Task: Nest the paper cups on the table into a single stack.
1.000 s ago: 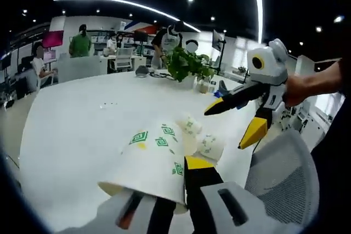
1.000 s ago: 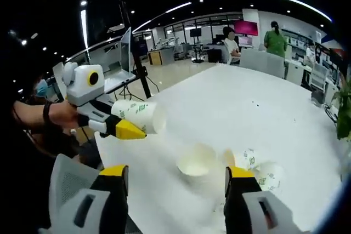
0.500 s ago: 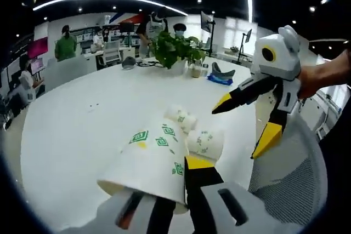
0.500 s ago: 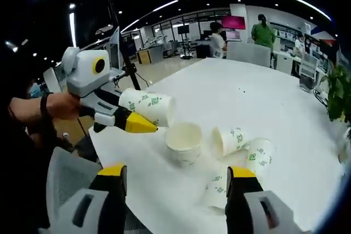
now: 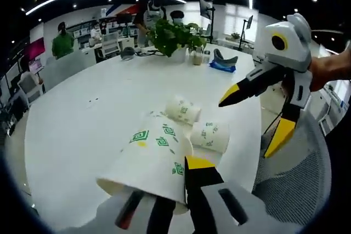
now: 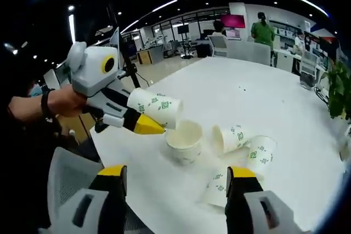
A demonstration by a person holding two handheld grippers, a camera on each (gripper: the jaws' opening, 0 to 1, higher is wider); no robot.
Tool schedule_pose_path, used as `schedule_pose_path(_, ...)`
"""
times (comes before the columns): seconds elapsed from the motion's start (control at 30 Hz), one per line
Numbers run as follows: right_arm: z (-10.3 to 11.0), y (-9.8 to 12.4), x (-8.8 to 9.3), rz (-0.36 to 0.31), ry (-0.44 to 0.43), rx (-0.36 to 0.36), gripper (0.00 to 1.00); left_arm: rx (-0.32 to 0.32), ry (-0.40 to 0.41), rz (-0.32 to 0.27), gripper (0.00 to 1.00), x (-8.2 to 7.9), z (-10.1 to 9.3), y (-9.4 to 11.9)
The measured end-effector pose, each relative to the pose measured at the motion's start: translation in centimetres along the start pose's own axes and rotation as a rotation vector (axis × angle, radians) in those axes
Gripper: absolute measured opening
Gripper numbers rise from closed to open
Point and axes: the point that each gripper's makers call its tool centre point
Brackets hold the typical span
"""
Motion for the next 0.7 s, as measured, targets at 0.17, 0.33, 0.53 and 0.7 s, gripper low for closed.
schedule_pose_path(0.17,0.2,0.0,0.0,0.001,-0.003,0.0,0.74,0.005,-0.002,0.001,0.02,0.0,-0.2,-0.2)
schedule_pose_path(0.33,0.5,0.3,0.0,-0.004,-0.01,0.005,0.74,0.016,-0.009,0.015,0.01,0.1,-0.8,-0.3)
schedule_pose_path(0.53,0.5,0.4,0.1,-0.004,-0.015,0.008,0.74,0.026,-0.01,0.023,0.02,0.4,-1.0,-0.8)
schedule_pose_path(0.7,0.1,0.4,0.2,-0.006,-0.019,0.01,0.74,0.028,-0.017,0.02,0.02,0.1,-1.4,-0.7)
Point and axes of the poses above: the point that each gripper's makers call its tool centre point, and the gripper's own axes: y roughly backward along the fingers, z roughly to its left, x roughly out of its underside, and after that the axes turned 1 degree about -y, right-handed
